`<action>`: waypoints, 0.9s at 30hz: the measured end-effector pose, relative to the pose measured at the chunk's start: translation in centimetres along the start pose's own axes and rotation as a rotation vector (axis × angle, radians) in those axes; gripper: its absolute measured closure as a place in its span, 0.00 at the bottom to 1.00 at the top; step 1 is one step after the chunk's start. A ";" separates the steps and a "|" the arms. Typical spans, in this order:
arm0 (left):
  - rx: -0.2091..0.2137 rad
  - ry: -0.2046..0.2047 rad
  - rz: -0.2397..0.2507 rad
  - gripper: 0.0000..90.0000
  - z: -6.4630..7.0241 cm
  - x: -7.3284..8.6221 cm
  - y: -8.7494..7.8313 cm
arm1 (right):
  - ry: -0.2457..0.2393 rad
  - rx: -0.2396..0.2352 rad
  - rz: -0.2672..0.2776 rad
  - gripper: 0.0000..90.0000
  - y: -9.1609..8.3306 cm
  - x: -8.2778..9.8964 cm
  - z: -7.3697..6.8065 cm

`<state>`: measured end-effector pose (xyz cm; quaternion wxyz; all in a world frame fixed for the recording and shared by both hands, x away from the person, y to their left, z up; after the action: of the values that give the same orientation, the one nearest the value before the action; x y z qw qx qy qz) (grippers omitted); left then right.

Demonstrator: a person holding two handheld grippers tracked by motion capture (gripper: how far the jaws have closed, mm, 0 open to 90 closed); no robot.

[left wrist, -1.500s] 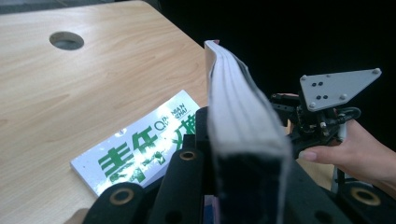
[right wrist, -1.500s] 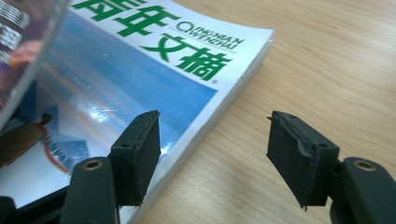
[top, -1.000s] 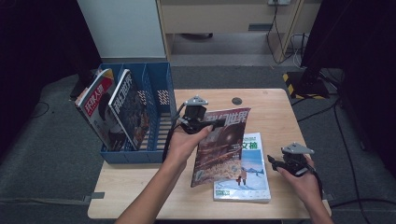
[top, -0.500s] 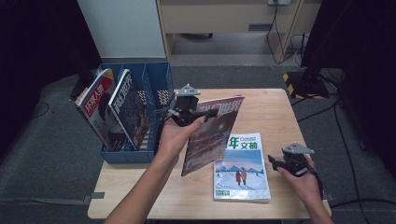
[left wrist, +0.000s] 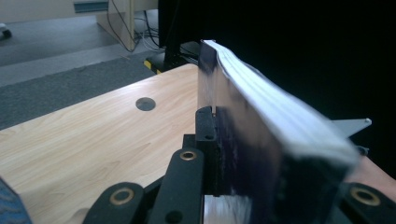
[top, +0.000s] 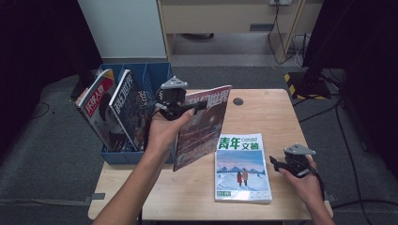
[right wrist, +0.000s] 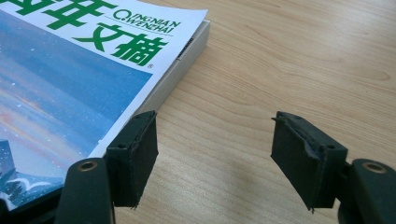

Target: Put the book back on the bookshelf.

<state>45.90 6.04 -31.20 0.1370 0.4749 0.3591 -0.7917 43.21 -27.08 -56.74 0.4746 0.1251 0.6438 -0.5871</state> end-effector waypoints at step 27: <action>-0.130 -0.007 0.044 0.93 -3.6 -1.4 -6.8 | 0.003 0.023 -0.017 0.34 0.2 0.5 0.4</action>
<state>45.13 13.17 -28.05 0.1862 0.4700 0.3986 -0.7652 43.25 -27.55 -57.16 0.4672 0.1261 0.6387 -0.5983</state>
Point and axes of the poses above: each handheld gripper's, and its own axes: y roughly forward along the jaws, x roughly out of its underside, z roughly to its right, the point moved 8 cm from there along y, roughly forward along the jaws, and after that the axes turned 5 degrees about -y, right-handed, at the moved point
